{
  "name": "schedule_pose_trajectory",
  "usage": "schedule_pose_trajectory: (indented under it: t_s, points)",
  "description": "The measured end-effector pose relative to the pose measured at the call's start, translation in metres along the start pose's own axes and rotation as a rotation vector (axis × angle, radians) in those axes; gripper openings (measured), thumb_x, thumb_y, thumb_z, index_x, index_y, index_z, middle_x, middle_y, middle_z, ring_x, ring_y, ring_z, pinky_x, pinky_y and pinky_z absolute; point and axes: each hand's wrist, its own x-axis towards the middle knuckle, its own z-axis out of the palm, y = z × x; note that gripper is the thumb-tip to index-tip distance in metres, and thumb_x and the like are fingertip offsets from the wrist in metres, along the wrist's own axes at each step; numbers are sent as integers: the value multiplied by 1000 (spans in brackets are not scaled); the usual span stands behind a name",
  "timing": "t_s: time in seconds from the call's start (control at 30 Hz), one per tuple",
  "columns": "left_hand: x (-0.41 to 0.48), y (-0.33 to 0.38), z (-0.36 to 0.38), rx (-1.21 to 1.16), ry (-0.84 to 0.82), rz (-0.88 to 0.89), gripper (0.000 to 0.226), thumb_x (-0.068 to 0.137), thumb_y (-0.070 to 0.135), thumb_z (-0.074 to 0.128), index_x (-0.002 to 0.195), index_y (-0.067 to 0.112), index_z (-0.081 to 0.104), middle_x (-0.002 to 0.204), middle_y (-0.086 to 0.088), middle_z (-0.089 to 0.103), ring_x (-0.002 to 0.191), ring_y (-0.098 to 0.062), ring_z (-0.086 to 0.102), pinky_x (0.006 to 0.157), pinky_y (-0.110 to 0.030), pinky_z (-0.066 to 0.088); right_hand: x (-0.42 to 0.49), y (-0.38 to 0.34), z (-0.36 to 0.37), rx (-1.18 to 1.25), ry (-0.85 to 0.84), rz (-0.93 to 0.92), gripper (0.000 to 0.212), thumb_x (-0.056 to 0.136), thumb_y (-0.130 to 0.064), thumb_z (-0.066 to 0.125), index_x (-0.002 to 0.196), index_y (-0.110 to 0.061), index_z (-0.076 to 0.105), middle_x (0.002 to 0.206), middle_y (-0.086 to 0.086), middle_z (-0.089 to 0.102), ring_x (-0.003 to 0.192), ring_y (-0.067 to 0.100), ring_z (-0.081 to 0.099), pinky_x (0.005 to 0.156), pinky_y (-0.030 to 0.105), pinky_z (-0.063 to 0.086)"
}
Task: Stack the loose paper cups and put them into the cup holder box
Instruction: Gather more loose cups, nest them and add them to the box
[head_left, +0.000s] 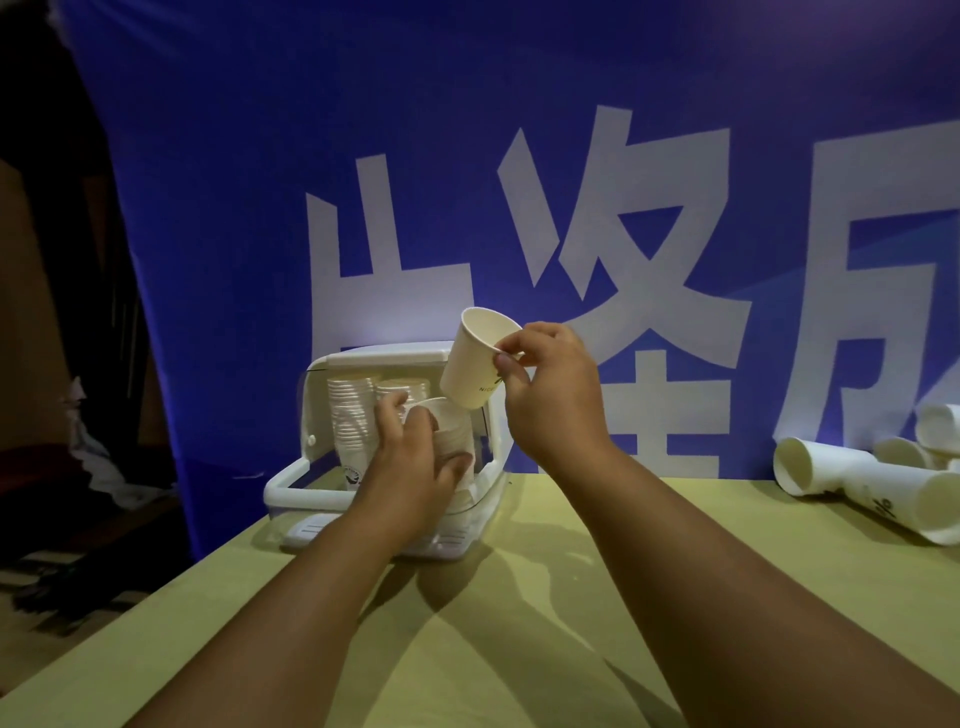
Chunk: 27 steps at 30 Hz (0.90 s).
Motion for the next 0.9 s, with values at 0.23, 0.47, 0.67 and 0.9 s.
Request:
schedule_pose_trajectory:
  t_s: [0.23, 0.47, 0.67, 0.9]
  points:
    - [0, -1, 4, -253, 94, -10, 110, 77, 35, 87, 144, 45, 1, 151, -5, 42, 129, -25, 52, 105, -48, 51, -7, -3, 4, -183, -157, -125, 20, 96, -23, 62, 115, -20, 69, 133, -2, 51, 115, 15, 52, 85, 17, 36]
    - [1, -5, 4, -287, 122, -14, 103, 82, 38, 83, 150, 52, 6, 150, -4, 44, 127, -23, 54, 97, -44, 55, -20, 5, 17, -139, -388, -25, 46, 96, -15, 62, 139, -26, 51, 139, 1, 52, 120, 19, 55, 94, 25, 45]
    - [5, -13, 6, -170, 75, -100, 75, 92, 40, 70, 154, 28, 30, 154, 0, 40, 136, -25, 45, 103, -48, 52, -28, 20, 26, -216, -551, -49, 61, 95, -7, 61, 148, -31, 41, 146, 0, 50, 126, 22, 54, 102, 33, 46]
    - [-4, -4, 0, -54, 319, 17, 42, 92, 38, 66, 129, 25, 52, 132, 0, 50, 119, -20, 48, 92, -42, 54, -26, 27, 17, -190, -304, 40, 19, 94, -22, 65, 114, -23, 68, 105, -3, 68, 87, 10, 63, 82, 24, 53]
